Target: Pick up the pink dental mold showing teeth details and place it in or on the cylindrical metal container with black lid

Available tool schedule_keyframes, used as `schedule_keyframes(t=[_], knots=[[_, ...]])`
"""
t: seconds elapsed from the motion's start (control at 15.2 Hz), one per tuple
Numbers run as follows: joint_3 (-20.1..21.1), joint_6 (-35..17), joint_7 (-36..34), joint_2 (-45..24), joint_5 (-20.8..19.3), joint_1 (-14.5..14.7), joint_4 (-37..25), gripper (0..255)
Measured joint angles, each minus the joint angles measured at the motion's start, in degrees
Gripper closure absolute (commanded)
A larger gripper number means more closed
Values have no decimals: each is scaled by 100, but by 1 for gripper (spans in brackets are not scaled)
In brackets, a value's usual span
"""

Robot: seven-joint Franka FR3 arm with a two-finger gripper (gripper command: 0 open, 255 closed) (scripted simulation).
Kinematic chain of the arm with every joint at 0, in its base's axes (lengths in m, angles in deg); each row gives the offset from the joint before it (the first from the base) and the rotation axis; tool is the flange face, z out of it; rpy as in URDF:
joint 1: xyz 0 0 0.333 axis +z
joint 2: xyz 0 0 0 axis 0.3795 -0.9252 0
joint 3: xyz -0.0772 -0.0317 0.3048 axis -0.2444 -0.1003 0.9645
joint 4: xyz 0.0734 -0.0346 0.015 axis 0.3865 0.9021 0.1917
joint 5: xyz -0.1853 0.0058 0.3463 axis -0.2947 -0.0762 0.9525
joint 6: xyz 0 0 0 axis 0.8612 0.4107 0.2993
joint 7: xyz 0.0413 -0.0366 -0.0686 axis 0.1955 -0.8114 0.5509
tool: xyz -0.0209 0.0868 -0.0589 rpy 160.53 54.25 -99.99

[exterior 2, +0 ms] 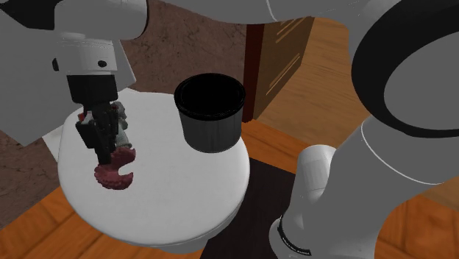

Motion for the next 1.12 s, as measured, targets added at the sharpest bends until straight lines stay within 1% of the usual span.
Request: schedule_keyframes(t=[0.46,1.12], knots=[[-13,440,-207,16,-3,-1,-470,255],[-56,1150,-509,-73,52,-6,-1323,255]])
